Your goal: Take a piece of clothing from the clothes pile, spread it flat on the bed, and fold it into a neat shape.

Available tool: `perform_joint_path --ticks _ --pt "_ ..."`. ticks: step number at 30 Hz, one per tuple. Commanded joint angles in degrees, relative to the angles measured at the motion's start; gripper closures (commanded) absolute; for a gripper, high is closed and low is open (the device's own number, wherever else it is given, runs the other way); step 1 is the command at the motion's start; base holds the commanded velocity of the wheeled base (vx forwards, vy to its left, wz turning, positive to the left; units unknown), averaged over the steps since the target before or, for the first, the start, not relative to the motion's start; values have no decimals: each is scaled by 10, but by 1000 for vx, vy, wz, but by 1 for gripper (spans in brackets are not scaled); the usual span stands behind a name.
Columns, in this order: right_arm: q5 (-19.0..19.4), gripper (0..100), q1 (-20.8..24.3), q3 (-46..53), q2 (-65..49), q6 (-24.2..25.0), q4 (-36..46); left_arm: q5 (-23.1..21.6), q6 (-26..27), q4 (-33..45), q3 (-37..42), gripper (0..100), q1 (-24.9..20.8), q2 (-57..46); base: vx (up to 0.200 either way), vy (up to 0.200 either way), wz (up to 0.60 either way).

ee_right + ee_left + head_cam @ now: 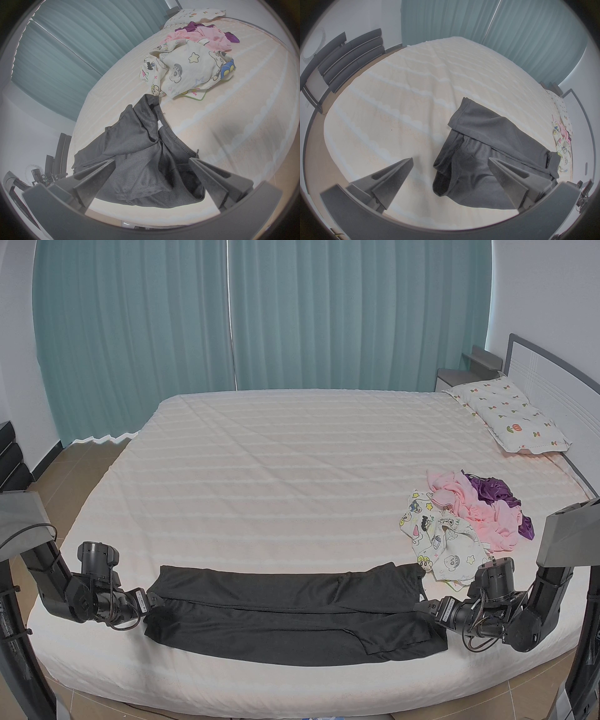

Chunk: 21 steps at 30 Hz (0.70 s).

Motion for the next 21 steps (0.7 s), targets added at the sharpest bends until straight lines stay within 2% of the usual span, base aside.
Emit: perform_joint_path --ticks 1,7,13,17,18,21 --pt "0 0 0 -5 3 -1 0 -4 0 16 -36 0 -4 -29 0 0 0" --pt "0 0 6 -4 4 0 0 -23 -3 19 -55 0 -33 -9 0 0 0" --pt "0 0 6 -4 6 0 0 -26 -5 14 -29 0 -54 -1 0 0 0" --pt "0 0 6 -4 4 0 0 -31 -57 13 -25 0 -83 -2 0 0 0" --pt "0 0 7 -4 3 0 0 -30 -88 13 -23 0 -104 2 0 0 0" --pt "0 0 7 -4 2 0 0 -30 -103 12 -18 0 -113 3 0 0 0"
